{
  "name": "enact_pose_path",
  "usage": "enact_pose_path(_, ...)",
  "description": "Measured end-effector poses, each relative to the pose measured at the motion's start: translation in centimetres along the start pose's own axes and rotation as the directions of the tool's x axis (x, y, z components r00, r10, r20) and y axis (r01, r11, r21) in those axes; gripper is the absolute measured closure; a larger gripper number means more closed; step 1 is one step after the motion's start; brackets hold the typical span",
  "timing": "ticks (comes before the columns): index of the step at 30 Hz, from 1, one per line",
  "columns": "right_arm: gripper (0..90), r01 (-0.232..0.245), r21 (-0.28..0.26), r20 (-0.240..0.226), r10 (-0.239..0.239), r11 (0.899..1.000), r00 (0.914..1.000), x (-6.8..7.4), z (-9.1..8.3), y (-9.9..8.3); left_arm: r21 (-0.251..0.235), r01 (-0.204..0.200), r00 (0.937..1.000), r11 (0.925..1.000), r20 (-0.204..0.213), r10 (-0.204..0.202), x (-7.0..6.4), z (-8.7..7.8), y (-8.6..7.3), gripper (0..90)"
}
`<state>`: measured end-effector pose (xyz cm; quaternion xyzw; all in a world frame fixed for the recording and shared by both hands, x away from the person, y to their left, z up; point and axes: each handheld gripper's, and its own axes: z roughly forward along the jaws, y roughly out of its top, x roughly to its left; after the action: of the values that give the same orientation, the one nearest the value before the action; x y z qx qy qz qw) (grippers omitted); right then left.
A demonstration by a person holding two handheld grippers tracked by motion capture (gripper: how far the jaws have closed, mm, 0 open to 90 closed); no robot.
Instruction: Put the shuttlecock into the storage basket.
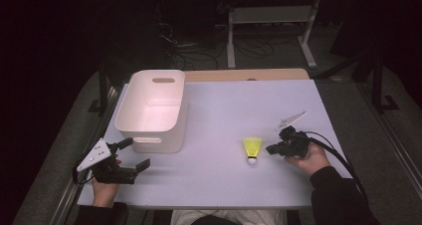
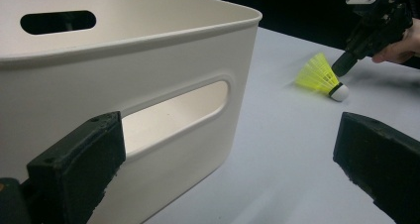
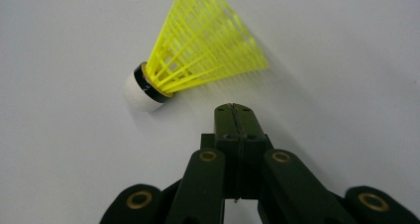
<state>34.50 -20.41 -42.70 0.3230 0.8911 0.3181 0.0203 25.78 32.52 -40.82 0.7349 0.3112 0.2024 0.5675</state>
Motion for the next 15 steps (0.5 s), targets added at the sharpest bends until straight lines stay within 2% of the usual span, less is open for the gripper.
enact_pose_path(8,88.7,0.015,-0.002,-0.003,-0.015,1.0,0.9999,0.3,0.7,1.0,-0.002,0.001,1.0,1.0,0.0,-0.001,0.0,0.0,0.0,0.0)
enact_pose_path(15,88.7,0.005,0.0,0.004,-0.005,1.0,1.0,0.3,1.4,1.8,-0.003,0.001,1.0,1.0,0.002,-0.001,0.0,0.0,0.0,0.0)
